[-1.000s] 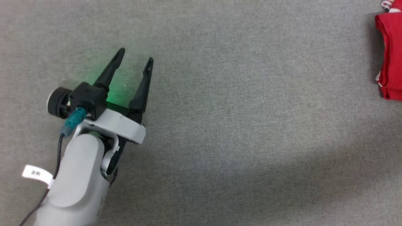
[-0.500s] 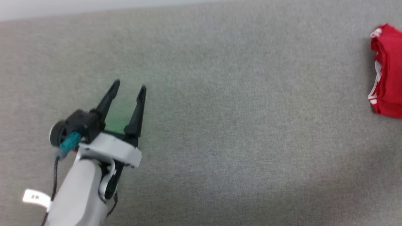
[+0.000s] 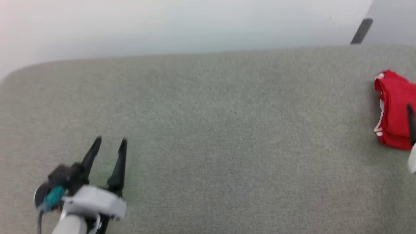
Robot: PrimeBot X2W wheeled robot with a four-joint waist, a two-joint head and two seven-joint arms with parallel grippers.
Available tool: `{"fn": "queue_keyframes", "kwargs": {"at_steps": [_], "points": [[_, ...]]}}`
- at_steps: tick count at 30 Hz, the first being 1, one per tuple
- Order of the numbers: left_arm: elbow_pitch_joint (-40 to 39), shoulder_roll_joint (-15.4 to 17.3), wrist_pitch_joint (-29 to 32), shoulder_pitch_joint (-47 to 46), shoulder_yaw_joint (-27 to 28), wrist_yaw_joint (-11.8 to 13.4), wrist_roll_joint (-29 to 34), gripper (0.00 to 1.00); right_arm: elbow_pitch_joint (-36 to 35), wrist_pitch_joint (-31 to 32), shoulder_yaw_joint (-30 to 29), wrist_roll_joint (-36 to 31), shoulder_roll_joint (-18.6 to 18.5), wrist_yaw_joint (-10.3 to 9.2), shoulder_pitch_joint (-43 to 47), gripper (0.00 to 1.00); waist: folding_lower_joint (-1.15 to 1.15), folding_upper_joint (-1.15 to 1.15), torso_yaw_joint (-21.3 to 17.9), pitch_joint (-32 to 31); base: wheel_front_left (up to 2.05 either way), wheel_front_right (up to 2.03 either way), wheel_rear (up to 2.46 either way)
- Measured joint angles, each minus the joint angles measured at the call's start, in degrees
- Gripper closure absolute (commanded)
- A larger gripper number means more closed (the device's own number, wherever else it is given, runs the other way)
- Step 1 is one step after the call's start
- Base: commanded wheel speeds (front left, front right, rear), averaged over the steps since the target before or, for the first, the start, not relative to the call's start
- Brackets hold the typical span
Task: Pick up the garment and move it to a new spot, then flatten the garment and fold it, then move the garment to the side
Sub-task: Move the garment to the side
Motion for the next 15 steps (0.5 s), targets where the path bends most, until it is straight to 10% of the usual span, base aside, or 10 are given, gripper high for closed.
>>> {"fn": "queue_keyframes", "kwargs": {"at_steps": [15], "points": [[-3.92, -0.98, 0.0, 11.02, 7.08, 0.4, 1.03, 0.0, -24.93, -0.01, -11.23, -7.42, 12.14, 0.0, 23.91, 0.0, 0.0, 0.0, 2.81, -9.07, 0.0, 0.0, 0.0]]}}
